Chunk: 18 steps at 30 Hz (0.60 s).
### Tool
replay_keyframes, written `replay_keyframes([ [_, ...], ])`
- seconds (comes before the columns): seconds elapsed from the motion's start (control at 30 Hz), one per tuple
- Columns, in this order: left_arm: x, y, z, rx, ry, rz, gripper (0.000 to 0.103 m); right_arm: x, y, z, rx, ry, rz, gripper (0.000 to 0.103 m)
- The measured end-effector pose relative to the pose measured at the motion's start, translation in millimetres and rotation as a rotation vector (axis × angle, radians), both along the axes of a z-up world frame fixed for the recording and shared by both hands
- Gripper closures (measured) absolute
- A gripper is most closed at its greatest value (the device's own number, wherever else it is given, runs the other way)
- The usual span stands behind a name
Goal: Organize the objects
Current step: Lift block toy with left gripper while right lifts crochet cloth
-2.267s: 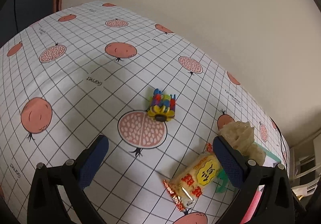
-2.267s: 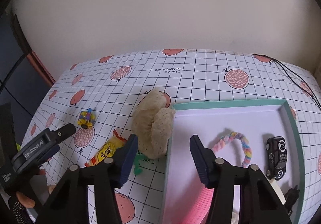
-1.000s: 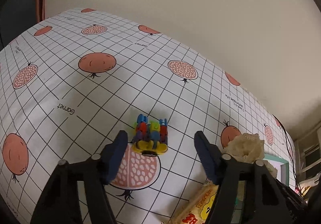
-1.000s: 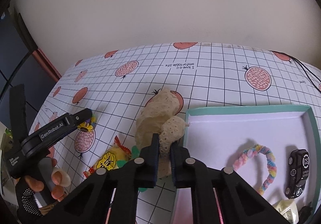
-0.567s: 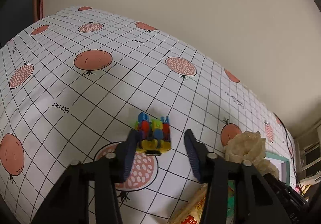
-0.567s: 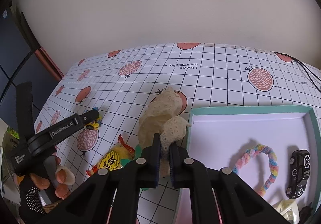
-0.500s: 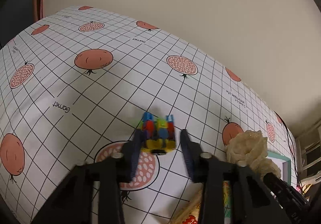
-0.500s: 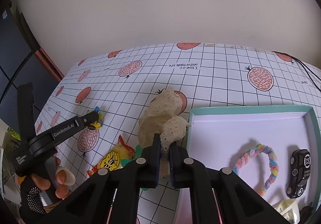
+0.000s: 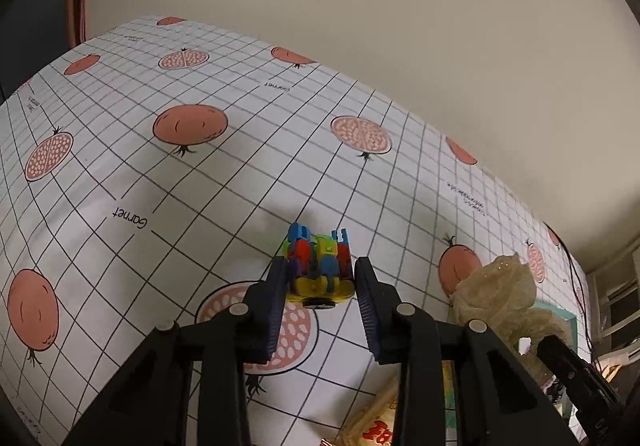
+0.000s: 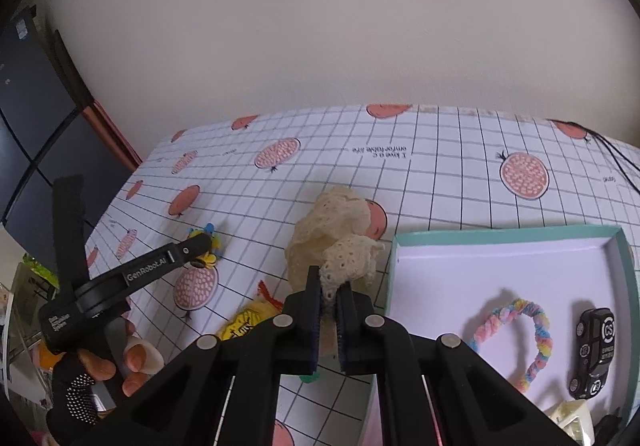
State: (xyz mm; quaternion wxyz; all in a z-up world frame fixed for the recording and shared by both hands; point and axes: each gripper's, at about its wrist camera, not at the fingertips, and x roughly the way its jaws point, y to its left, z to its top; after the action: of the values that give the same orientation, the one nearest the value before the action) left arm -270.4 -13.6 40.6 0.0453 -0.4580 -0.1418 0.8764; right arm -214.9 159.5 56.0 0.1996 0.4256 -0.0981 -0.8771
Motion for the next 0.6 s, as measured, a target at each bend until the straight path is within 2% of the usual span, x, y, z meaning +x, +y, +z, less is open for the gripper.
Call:
replay_keyframes([
  [0.3, 3.2, 3.5, 20.9, 0.015, 0.043, -0.007, 0.068, 4.6, 4.8, 25.2, -0.039, 0.055, 0.0, 0.097],
  [0.6, 9.7, 13.5, 39.2, 0.017, 0.078, -0.022, 0.068, 9.1, 13.8, 35.1, -0.054, 0.076, -0.008, 0.097],
])
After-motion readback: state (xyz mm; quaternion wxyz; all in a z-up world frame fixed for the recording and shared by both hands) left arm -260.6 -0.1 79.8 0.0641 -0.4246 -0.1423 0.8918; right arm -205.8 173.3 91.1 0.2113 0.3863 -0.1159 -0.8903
